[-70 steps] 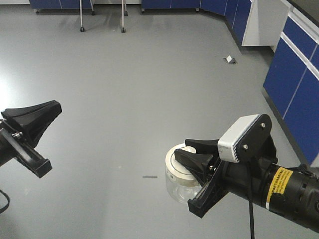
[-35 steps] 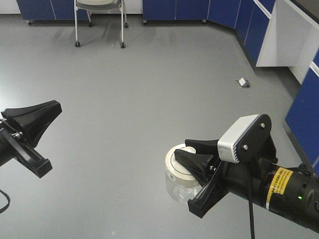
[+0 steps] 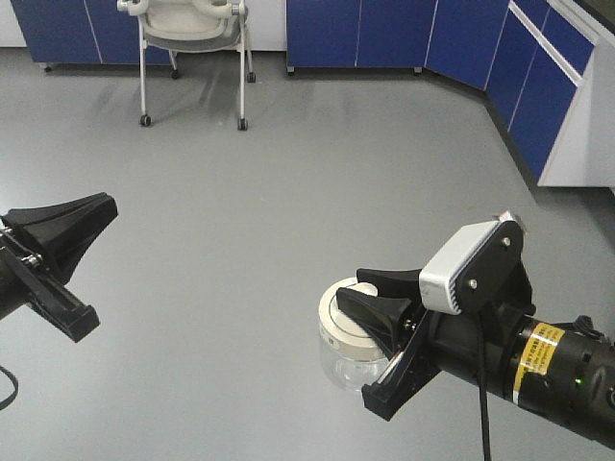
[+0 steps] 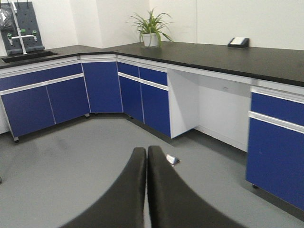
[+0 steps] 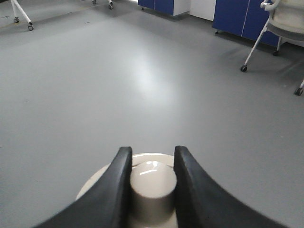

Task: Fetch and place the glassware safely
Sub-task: 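Hold the jar in the right gripper while the base turns away, then hold the jar in the right gripper while driving to the black-topped bench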

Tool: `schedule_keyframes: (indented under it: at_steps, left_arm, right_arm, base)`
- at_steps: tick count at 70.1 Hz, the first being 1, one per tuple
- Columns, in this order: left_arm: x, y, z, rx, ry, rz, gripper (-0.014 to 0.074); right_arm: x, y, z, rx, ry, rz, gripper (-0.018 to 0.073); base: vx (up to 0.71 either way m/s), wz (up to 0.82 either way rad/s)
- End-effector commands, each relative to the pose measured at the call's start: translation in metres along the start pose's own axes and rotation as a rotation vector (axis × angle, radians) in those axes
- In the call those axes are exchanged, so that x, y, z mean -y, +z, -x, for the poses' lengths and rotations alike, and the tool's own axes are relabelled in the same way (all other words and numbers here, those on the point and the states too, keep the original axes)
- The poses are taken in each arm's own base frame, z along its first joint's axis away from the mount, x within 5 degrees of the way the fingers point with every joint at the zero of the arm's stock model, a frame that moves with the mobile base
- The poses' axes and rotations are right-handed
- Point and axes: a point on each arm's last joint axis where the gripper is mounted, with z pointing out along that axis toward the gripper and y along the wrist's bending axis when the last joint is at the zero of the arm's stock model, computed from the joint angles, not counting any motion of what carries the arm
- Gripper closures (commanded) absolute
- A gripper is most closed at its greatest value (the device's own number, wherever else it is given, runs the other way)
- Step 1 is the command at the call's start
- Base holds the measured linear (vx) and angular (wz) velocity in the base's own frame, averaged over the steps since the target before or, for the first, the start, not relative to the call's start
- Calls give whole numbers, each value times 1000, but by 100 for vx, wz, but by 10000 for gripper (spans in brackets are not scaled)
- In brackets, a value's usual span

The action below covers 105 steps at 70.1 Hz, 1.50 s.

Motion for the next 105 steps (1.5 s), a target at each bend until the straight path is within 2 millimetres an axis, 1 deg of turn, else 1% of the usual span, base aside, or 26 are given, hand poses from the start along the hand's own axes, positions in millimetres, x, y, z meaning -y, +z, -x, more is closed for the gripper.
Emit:
schedule_keyframes:
  at_steps: [1, 51, 105]
  left_arm:
    - [2, 0, 15, 90, -20, -20, 603]
    - [2, 0, 15, 89, -20, -20, 603]
    - [2, 0, 15, 89, -20, -19, 603]
  right_arm:
    - [-3, -3, 22, 124, -10, 39, 560]
    - [-3, -2, 22, 122, -9, 38, 560]
    - [-3, -2, 21, 121, -9, 38, 560]
  base:
    - [75, 0]
    - [69, -3]
    - [57, -3]
